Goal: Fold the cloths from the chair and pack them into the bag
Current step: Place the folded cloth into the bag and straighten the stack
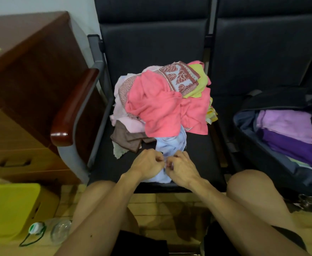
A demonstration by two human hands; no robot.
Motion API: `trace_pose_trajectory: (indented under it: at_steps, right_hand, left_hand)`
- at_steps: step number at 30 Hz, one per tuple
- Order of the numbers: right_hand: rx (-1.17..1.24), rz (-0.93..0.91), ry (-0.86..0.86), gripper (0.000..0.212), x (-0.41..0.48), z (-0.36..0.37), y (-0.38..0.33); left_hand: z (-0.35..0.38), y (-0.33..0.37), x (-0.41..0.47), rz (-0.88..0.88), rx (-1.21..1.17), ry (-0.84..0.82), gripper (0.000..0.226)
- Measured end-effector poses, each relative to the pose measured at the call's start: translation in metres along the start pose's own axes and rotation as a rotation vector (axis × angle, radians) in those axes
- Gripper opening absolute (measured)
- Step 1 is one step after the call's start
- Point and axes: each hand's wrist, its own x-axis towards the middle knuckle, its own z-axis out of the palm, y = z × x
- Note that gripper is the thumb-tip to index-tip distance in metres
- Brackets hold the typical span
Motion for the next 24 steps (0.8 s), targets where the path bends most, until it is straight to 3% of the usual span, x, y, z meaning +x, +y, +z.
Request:
trace_pose_trajectory:
  at_steps: [2, 6, 10, 12, 16, 20, 24]
  right_hand:
    - [0.069, -0.019, 0.087, 0.009, -0.014, -0.013, -0.006]
    - [0.482, 0.091, 0.232, 0.027, -0.052, -0.052, -0.02]
    - [0.659, 0.193, 0.316, 0.026, -0.077, -0.082, -0.031]
    - [0.755, 0.192, 0.348, 0.026, -0.081, -0.107, -0.042]
    - [0.707, 0.049, 0.362, 0.021, -0.088, -0.174, -0.078]
    - [0.682, -0.059, 0.466, 0.022, -0.095, -0.239, -0.112]
    - [0.687, -0.101, 0.539, 0.022, -0.11, -0.302, -0.142]
  left_hand:
    - [-0.002, 0.011, -0.01, -0.011, -0.215, 0.055, 0.026]
    - [-0.019, 0.032, -0.038, 0.021, -0.622, 0.177, 0.024]
    - [-0.034, 0.061, -0.074, 0.021, -0.947, 0.199, 0.021]
    - [-0.038, 0.071, -0.083, 0.062, -0.921, 0.138, 0.014]
    - [-0.059, 0.104, -0.1, 0.211, -0.689, -0.028, 0.043]
    - [-0.095, 0.14, -0.113, 0.314, -0.614, 0.098, 0.015]
    - [-0.141, 0.168, -0.127, 0.35, -0.608, 0.228, 0.013]
